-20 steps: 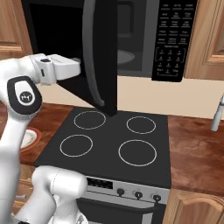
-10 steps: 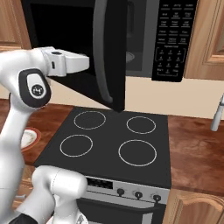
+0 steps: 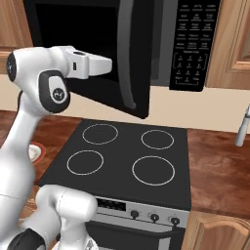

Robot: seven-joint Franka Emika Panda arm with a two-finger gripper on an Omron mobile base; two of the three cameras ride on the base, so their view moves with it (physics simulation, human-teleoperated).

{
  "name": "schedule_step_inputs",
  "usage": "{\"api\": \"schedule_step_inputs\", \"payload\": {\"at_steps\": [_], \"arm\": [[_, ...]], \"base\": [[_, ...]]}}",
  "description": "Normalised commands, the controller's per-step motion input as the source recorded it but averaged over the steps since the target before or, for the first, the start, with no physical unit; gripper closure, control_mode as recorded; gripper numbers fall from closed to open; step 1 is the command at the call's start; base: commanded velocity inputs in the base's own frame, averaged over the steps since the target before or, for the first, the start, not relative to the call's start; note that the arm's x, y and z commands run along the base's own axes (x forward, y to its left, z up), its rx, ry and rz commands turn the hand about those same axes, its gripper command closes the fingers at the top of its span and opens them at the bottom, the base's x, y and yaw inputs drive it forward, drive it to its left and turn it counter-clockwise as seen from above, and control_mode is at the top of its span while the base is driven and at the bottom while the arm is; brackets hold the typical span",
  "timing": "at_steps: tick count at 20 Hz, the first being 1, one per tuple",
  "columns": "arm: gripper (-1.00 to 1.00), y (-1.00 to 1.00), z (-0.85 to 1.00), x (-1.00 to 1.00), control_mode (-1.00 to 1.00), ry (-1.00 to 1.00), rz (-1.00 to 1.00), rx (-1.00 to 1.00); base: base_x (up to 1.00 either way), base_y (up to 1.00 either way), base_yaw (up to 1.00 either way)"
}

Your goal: Pick the corn from the counter and place it in the microwave. Then turn on the microwave.

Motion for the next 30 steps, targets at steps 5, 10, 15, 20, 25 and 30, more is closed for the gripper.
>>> {"api": "schedule_step_inputs", "payload": {"at_steps": [5,10,15,20,25,30], "arm": [[1.0,-0.13,0.15,0.23,-1.0,0.05,0.06,0.05],[1.0,-0.13,0.08,0.23,-1.0,0.04,0.06,0.06],[1.0,-0.14,0.0,0.22,-1.0,0.03,0.07,0.05],[1.0,-0.15,0.0,0.23,-1.0,0.0,0.07,0.04],[1.0,-0.18,0.0,0.22,-1.0,0.0,0.09,0.03],[1.0,-0.15,0.0,0.18,-1.0,0.0,0.1,0.03]], "base": [[0.0,0.0,0.0],[0.0,0.0,0.0],[0.0,0.0,0.0],[0.0,0.0,0.0],[0.0,0.0,0.0],[0.0,0.0,0.0]]}}
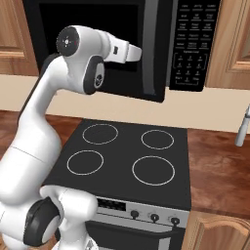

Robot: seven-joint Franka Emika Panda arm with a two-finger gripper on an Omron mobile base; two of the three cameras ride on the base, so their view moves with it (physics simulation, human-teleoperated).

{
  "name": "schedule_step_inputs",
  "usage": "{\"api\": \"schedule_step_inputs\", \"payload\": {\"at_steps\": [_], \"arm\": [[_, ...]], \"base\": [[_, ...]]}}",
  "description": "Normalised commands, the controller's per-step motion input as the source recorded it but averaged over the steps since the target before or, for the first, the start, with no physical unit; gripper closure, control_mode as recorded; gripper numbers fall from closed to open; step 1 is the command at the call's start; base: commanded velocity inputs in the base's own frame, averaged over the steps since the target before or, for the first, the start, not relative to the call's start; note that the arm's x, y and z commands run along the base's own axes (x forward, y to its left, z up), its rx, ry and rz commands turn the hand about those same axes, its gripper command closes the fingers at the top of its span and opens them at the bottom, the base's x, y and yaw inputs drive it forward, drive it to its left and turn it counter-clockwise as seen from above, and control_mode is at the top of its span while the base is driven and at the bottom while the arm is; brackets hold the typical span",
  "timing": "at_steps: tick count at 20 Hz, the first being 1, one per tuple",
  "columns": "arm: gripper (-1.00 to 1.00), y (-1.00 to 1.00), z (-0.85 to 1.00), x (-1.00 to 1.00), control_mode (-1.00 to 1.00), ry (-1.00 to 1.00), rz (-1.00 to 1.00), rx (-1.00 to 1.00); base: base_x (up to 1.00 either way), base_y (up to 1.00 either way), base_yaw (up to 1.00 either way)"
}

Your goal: Pick the corn from the counter and place it in the microwave. Then turn on the microwave.

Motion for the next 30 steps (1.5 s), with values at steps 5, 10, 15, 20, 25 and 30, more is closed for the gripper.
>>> {"api": "schedule_step_inputs", "payload": {"at_steps": [5,10,15,20,25,30], "arm": [[1.0,-0.14,0.0,0.12,-1.0,0.0,0.09,0.02],[1.0,-0.16,0.0,0.16,-1.0,0.0,0.09,0.02],[1.0,-0.13,0.0,0.15,-1.0,0.0,0.09,0.02],[1.0,-0.09,0.0,0.17,-1.0,0.0,0.08,0.01],[1.0,-0.08,0.0,0.2,-1.0,0.0,0.08,0.01],[1.0,-0.05,0.0,0.18,-1.0,0.0,0.08,0.01]], "base": [[0.0,0.0,0.0],[0.0,0.0,0.0],[0.0,0.0,0.0],[0.0,0.0,0.0],[0.0,0.0,0.0],[0.0,0.0,0.0]]}}
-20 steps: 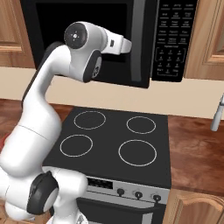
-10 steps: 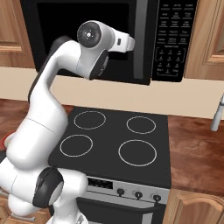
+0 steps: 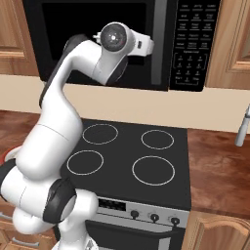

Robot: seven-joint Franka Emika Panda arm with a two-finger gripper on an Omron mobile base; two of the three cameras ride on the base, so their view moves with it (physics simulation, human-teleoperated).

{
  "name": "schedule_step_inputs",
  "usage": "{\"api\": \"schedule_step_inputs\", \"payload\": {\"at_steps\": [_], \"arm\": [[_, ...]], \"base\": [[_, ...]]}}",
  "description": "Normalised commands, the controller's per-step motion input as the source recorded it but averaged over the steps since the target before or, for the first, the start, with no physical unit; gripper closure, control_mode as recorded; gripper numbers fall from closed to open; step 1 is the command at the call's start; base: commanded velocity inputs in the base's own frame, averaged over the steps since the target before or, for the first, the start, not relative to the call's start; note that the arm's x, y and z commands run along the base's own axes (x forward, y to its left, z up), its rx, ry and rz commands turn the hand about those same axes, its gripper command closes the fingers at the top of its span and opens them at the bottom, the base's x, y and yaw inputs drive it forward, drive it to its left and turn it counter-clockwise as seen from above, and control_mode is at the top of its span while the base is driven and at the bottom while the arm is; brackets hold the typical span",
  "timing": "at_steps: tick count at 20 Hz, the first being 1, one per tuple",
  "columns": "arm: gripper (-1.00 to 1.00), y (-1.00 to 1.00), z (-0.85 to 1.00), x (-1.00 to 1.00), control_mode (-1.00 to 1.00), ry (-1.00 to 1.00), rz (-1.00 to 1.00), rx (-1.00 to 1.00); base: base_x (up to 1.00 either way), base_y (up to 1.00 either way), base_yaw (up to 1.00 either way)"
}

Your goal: Pick the corn from the counter and place it in the microwave. Then turn on the microwave.

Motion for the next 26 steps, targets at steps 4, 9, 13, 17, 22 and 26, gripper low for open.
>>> {"api": "schedule_step_inputs", "payload": {"at_steps": [4,9,13,17,22,26], "arm": [[1.0,-0.03,0.0,0.21,-1.0,0.0,0.07,0.01],[1.0,-0.01,0.0,0.18,-1.0,0.0,0.06,0.0],[1.0,0.0,0.0,0.14,-1.0,0.0,0.06,0.0],[1.0,0.0,0.0,0.07,-1.0,0.0,0.04,0.0],[1.0,-0.03,0.0,-0.01,-1.0,0.0,0.01,0.0],[1.0,-0.1,0.0,-0.16,-1.0,0.0,0.0,0.0]], "base": [[0.0,0.0,0.0],[0.0,0.0,0.0],[0.0,0.0,0.0],[0.0,0.0,0.0],[0.0,0.0,0.0],[0.0,0.0,0.0]]}}
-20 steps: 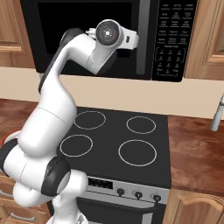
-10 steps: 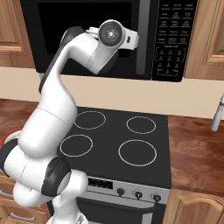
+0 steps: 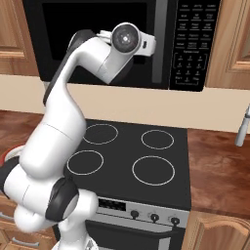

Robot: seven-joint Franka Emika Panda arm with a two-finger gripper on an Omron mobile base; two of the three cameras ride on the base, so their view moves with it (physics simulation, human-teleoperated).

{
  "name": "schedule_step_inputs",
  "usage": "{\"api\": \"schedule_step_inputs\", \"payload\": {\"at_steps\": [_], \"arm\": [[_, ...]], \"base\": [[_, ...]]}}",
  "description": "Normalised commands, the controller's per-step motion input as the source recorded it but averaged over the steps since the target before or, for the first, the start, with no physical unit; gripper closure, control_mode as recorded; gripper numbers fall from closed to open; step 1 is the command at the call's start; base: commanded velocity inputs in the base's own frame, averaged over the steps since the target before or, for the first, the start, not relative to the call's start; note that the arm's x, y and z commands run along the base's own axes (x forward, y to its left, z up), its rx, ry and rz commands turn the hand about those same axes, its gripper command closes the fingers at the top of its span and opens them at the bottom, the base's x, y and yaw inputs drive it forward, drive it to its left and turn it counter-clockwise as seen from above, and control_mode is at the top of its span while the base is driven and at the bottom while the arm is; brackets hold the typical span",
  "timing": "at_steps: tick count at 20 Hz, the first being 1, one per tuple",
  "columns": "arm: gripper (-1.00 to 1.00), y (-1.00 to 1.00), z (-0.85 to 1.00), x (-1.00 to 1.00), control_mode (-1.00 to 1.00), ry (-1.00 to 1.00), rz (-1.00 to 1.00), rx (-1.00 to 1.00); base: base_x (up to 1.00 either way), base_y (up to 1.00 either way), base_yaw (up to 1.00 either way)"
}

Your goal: Pick the corn from the counter and place it in the microwave. Then turn on the microwave.

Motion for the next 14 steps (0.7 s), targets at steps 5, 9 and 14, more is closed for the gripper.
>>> {"api": "schedule_step_inputs", "payload": {"at_steps": [5,9,14], "arm": [[1.0,-0.19,0.0,-0.36,-1.0,0.0,0.0,-0.02],[1.0,-0.2,0.0,-0.47,-1.0,0.0,0.0,-0.01],[1.0,-0.27,0.0,-0.47,-1.0,-0.01,0.0,0.0]], "base": [[0.0,0.0,0.0],[0.0,0.0,0.0],[0.0,0.0,0.0]]}}
